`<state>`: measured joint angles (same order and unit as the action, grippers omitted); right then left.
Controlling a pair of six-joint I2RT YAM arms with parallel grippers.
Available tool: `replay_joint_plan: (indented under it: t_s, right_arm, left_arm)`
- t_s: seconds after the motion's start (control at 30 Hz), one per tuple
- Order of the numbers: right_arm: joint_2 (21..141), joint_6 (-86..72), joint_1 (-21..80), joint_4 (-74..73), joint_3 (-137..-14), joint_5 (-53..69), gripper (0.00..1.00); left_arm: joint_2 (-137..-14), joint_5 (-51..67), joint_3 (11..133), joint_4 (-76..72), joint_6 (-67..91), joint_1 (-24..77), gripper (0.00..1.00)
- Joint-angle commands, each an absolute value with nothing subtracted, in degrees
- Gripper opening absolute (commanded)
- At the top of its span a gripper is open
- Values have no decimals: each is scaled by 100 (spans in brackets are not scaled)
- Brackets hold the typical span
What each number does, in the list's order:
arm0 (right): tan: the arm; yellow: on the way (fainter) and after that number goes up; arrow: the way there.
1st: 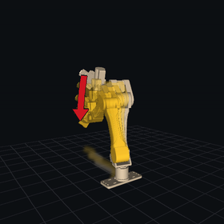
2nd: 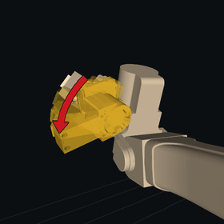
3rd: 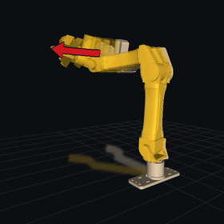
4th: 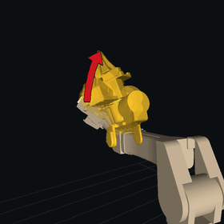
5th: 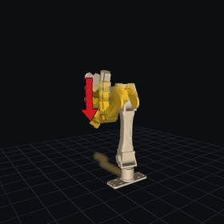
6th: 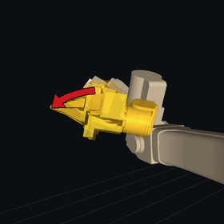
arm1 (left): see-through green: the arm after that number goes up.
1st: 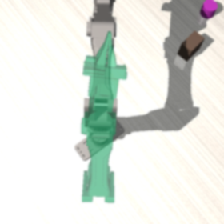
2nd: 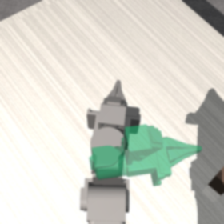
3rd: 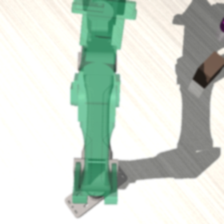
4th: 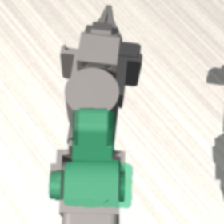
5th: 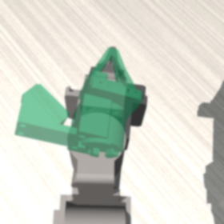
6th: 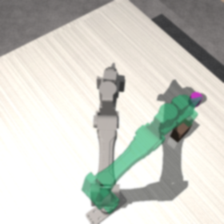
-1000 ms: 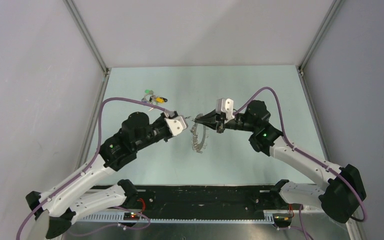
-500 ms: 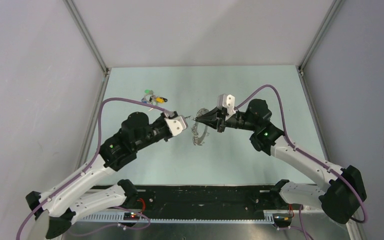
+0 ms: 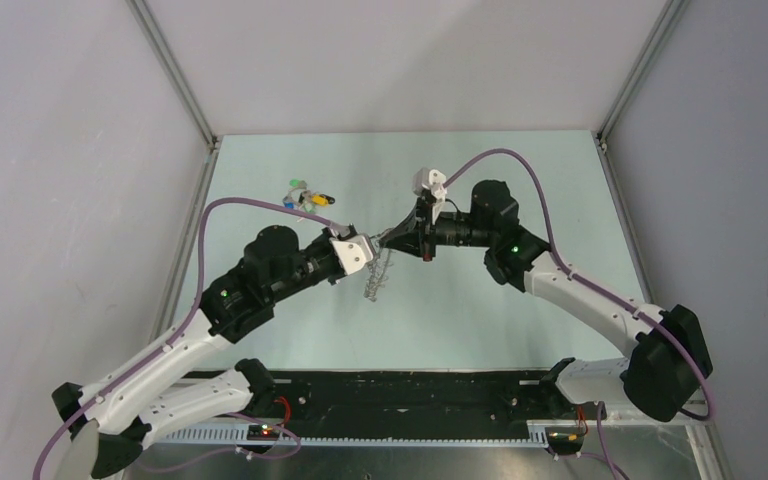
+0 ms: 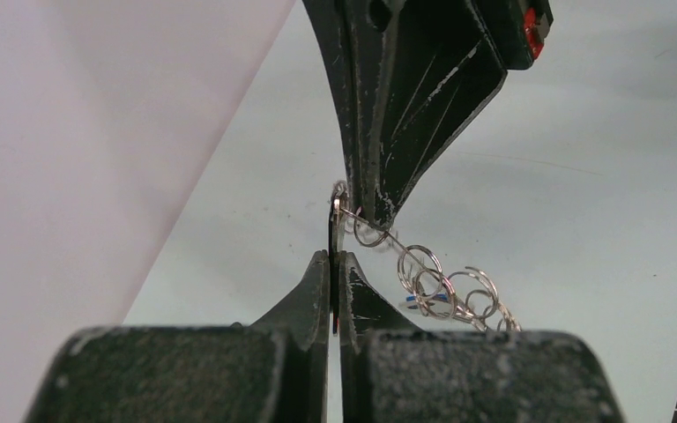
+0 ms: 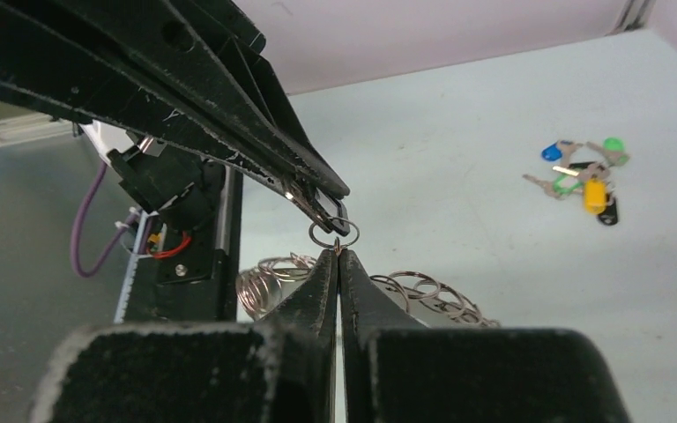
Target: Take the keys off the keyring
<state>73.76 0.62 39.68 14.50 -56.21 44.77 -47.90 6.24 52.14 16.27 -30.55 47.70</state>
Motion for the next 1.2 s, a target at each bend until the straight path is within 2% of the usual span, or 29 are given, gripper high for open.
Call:
replay_joint_plan:
  t_s: [0.0, 0.3, 0.5, 0.63, 1.17]
  right_arm:
    - [7493, -930, 3876, 1449, -5884, 4372, 0]
    - [7318, -2508, 3736, 1506, -5865, 2680, 0]
    - [7020, -3286, 3812, 1992, -5449, 1211, 0]
    - [6837, -3563, 4030, 2100, -5307, -190, 0]
    - [6393, -5222, 4565, 2322, -4856, -2754, 0]
  left_arm:
    - [-4696, 660, 5229, 1273, -3189, 4746, 0]
    - [-4690, 656, 5215, 1250, -3193, 4751, 0]
    - [-4716, 782, 5195, 1242, -3205, 4773, 0]
    - [-4750, 806, 5183, 1246, -3240, 4805, 0]
    - [-5054, 683, 5139, 1243, -3394, 5030, 0]
